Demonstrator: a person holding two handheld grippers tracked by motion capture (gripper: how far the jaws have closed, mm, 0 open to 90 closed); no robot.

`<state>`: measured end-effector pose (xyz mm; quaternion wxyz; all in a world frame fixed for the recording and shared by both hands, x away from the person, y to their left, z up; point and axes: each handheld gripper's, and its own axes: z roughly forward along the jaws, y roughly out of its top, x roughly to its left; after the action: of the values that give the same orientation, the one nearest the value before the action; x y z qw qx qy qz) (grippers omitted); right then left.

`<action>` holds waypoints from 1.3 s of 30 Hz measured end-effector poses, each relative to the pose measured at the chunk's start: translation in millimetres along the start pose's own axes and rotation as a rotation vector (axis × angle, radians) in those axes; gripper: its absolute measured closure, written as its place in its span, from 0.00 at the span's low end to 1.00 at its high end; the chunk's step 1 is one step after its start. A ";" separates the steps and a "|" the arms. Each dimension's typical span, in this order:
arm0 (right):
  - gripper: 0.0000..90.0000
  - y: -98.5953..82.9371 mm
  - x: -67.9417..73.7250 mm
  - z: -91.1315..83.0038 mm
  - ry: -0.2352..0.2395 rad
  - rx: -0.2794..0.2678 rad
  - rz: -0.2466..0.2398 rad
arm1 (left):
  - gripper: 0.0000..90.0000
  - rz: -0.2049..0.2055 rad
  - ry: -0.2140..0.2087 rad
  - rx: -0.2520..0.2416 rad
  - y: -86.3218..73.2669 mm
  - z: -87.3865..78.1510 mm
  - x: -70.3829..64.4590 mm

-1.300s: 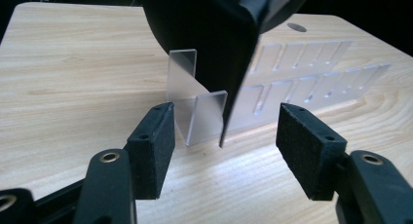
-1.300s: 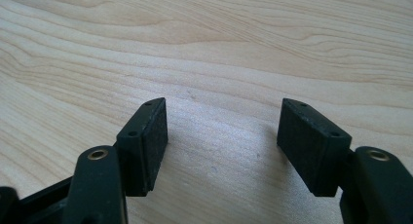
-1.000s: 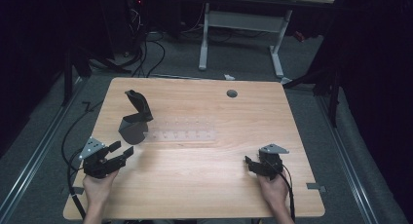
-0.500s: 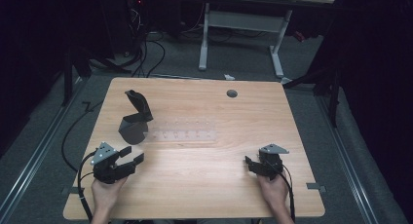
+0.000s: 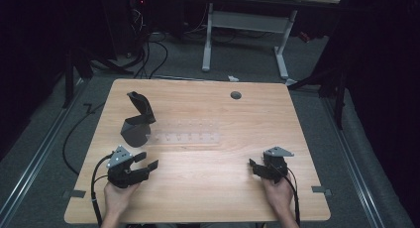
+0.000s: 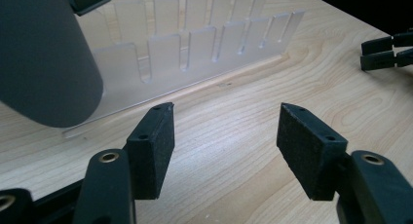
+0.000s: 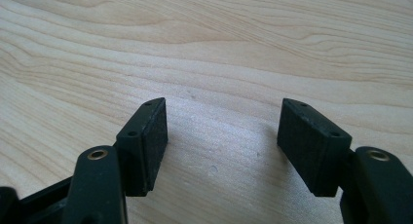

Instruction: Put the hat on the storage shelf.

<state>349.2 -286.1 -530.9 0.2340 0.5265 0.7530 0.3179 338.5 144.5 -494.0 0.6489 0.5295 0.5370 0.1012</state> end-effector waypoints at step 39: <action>0.40 -0.3 0.3 -0.2 -0.001 0.000 0.000 | 0.43 0.087 0.087 0.106 -41.5 41.3 -1.3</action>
<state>348.8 -285.9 -530.9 0.2342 0.5266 0.7529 0.3178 353.1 102.3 -532.0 0.5908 0.5811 0.5458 0.1238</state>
